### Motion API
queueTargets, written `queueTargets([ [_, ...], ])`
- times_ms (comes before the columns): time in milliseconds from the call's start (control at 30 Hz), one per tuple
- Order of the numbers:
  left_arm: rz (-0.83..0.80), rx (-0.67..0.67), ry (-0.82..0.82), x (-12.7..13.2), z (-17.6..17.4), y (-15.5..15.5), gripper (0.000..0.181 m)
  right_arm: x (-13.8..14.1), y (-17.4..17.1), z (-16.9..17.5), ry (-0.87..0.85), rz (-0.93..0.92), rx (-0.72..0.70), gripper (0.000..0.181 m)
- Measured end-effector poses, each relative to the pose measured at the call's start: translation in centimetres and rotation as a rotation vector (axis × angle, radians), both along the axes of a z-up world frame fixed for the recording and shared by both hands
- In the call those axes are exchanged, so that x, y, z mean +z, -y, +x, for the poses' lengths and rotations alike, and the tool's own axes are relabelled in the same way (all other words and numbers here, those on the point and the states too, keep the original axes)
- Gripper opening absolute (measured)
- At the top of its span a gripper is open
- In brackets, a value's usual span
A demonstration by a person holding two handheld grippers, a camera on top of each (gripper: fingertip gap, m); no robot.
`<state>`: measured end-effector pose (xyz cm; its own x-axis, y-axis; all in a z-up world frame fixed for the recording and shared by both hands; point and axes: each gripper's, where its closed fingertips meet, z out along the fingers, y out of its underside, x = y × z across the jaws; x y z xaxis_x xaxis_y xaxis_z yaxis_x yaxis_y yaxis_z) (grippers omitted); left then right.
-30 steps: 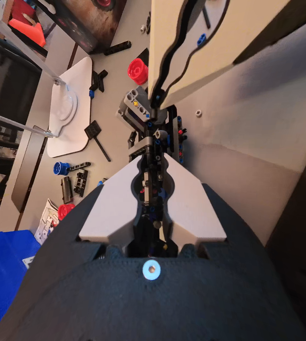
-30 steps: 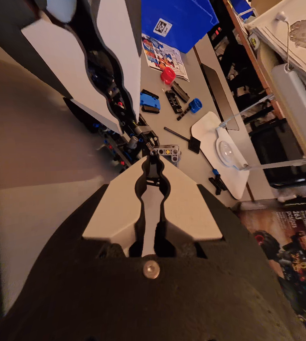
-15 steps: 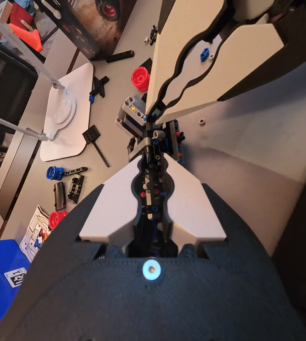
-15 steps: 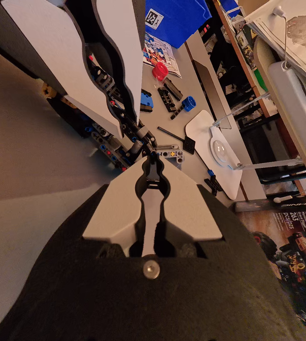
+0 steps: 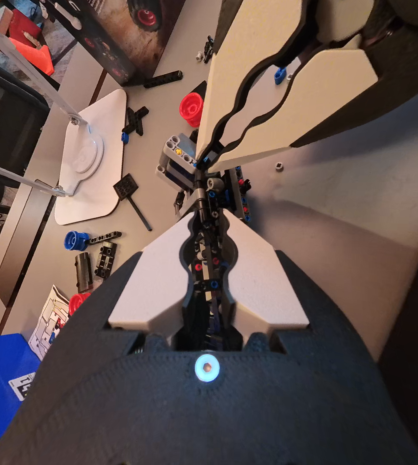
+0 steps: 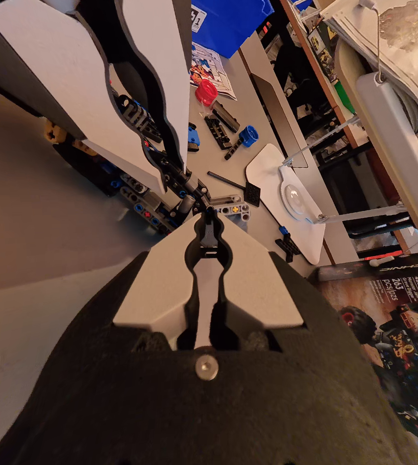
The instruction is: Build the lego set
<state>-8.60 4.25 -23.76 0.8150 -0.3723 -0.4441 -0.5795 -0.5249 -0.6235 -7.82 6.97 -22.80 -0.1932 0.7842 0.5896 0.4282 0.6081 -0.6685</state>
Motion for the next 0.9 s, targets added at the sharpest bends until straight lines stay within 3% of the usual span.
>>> queueTargets([
  [200,0.004,-0.004,0.008,0.0,0.0,-0.1,0.012,0.1,-0.1,0.0,0.001,0.193,-0.02,0.002],
  [300,0.004,-0.003,0.01,0.0,0.0,-0.1,0.012,0.1,-0.2,-0.1,-0.001,0.063,-0.018,0.003],
  [500,0.001,-0.005,0.013,0.0,-0.2,-0.4,0.012,0.2,-0.4,-0.2,-0.004,0.064,-0.006,0.003],
  [900,-0.034,0.009,0.173,0.3,-0.8,-0.7,0.013,0.4,-0.7,-1.0,-0.045,0.289,-0.006,0.003],
])
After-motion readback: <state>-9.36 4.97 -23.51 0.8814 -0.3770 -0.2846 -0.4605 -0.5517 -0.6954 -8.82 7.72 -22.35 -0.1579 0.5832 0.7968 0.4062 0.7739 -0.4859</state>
